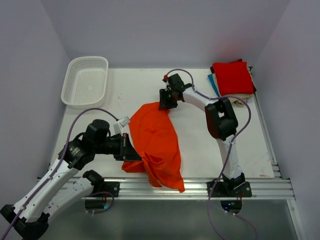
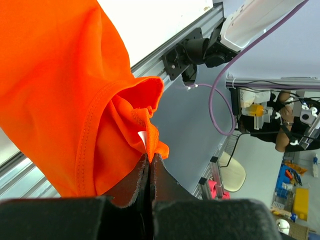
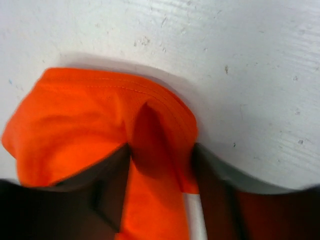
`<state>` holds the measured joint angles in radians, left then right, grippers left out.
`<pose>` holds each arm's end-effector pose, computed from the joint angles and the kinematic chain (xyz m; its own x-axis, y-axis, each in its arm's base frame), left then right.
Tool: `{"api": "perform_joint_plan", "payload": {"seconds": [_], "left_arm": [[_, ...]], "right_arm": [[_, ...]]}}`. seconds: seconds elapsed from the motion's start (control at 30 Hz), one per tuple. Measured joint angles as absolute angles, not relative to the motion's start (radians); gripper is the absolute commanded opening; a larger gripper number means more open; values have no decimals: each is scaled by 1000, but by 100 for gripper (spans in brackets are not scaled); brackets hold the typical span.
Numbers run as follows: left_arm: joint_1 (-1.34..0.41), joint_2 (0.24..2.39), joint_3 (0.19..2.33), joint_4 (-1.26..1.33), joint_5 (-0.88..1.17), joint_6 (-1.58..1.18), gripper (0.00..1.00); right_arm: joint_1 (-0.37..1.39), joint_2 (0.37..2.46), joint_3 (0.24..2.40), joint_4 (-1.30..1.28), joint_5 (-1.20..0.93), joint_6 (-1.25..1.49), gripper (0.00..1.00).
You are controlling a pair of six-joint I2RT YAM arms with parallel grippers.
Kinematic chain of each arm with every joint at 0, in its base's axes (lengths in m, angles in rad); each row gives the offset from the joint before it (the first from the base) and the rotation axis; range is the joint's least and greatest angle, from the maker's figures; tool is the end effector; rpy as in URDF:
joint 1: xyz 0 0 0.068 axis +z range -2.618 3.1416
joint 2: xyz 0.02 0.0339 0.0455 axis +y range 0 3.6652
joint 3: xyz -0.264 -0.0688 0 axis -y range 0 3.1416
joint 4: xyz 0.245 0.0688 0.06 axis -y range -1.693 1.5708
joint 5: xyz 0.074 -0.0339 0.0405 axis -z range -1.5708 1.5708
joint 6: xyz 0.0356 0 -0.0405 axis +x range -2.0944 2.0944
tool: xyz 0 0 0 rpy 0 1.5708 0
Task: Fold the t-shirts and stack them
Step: Flatten the tshirt out
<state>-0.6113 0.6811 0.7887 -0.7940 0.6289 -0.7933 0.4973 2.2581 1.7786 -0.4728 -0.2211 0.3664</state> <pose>0.0957 -0.0927 0.3005 -0.9604 -0.0307 -0.2769 0.2171 0.5406 -0.8128 0.4318 0.2433 0.1692 -0.8753 -0.0774 -0.4773 -0.2823 0.8832 0.3745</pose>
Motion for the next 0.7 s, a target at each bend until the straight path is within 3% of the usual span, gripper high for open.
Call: {"api": "perform_joint_plan", "payload": {"seconds": [0.03,0.07,0.37,0.63,0.7], "left_arm": [[-611,678,789,-794,624,-794,0],[-611,676,788,-794,620,-794,0],[-611,681,760,-803,492,-782,0],[-611,878,793,-802,147,-714,0],[-611,959,845,-804,33,-686,4]], "right_arm": [[498,2258,1767,-467,-232,374,24],[498,2258,1755,-459,-238,382,0],[500,2174,1621,-419,-185,408,0],[499,1782,1442,-469,58,391,0],[499,1670,1427,-487,121,384,0]]}}
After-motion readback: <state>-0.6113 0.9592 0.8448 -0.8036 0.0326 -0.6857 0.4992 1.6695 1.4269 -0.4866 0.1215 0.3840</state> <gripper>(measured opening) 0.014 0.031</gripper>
